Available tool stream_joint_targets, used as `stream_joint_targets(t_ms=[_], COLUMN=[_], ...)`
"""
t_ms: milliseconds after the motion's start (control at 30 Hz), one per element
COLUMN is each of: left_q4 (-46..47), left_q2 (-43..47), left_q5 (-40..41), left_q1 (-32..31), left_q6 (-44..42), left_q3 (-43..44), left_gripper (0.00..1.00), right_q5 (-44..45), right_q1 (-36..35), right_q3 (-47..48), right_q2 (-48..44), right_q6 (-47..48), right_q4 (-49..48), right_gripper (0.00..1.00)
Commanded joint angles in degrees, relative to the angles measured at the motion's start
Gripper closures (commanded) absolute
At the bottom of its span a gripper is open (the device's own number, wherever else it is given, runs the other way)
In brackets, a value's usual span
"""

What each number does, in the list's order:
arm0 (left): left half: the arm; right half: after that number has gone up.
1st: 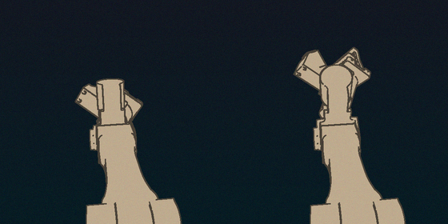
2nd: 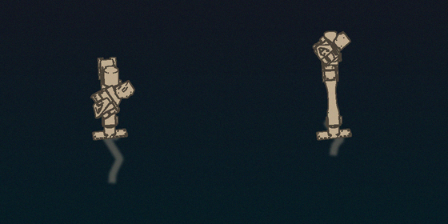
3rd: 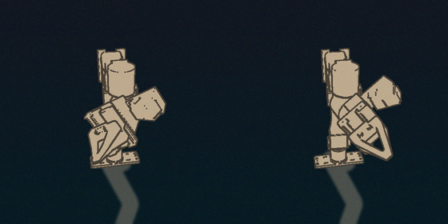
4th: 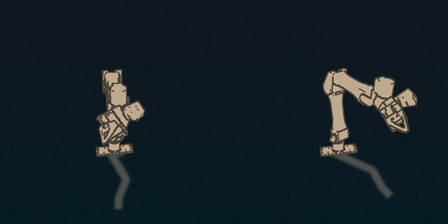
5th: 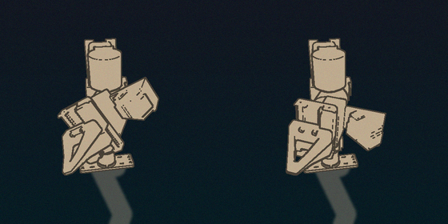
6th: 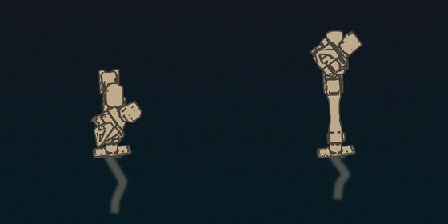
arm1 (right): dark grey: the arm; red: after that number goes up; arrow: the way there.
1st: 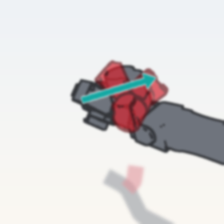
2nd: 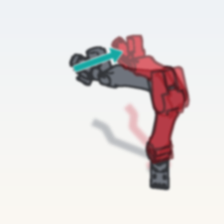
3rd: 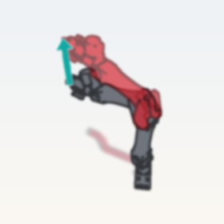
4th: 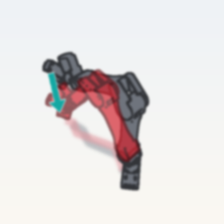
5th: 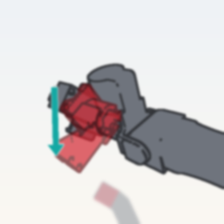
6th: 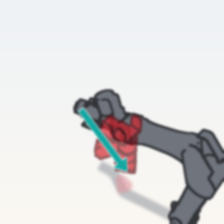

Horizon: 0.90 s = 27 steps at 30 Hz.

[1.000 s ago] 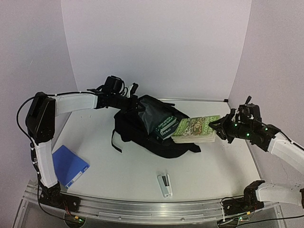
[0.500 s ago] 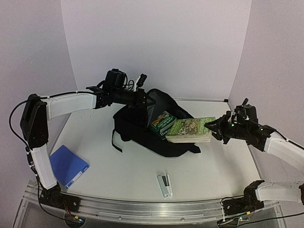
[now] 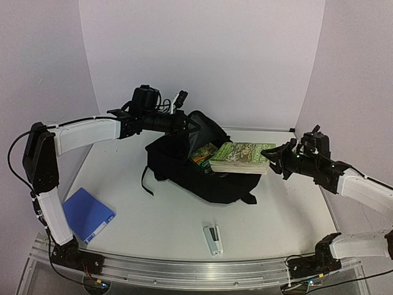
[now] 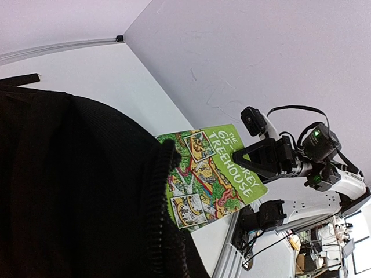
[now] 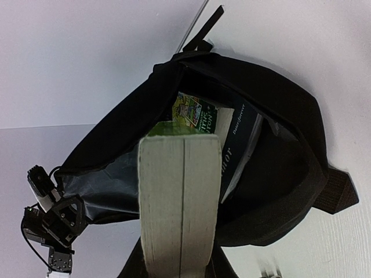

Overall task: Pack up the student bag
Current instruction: Place the book in the student bag.

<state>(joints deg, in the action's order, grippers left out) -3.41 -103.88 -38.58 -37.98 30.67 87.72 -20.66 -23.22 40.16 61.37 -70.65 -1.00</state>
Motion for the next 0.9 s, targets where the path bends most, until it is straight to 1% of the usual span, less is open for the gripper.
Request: stream_joint_targets(t_ms=[0, 233, 433, 600, 667, 867], left_q4=[7.2, 7.2, 7.2, 7.3, 7.2, 7.2], left_q2=[4.3, 3.8, 3.2, 2.9, 2.7, 2.2], left_q5=[-2.7, -3.1, -3.6, -3.7, -3.6, -3.4], left_q1=[-0.4, -0.5, -0.7, -0.7, -0.8, -0.8], left_q6=[0.6, 0.6, 0.9, 0.9, 0.9, 1.1], left_q3=[1.5, 1.9, 1.9, 2.2, 2.2, 1.8], left_gripper=[1.0, 1.0, 1.0, 1.0, 1.0, 1.0], right_q5=[0.2, 0.7, 2.1, 4.2, 5.6, 13.7], right_q1=[-0.1, -0.2, -0.8, -2.0, -3.0, -7.5], right_q3=[1.5, 1.3, 0.6, 2.8, 3.4, 5.9], right_q2=[2.0, 5.3, 8.3, 13.7, 15.9, 23.1], right_q6=[-2.3, -3.6, -6.4, -6.5, -6.7, -8.3], right_q4=[-10.3, -13.3, -21.1, -23.3, -24.7, -26.9], right_gripper=[1.0, 1.0, 1.0, 1.0, 1.0, 1.0])
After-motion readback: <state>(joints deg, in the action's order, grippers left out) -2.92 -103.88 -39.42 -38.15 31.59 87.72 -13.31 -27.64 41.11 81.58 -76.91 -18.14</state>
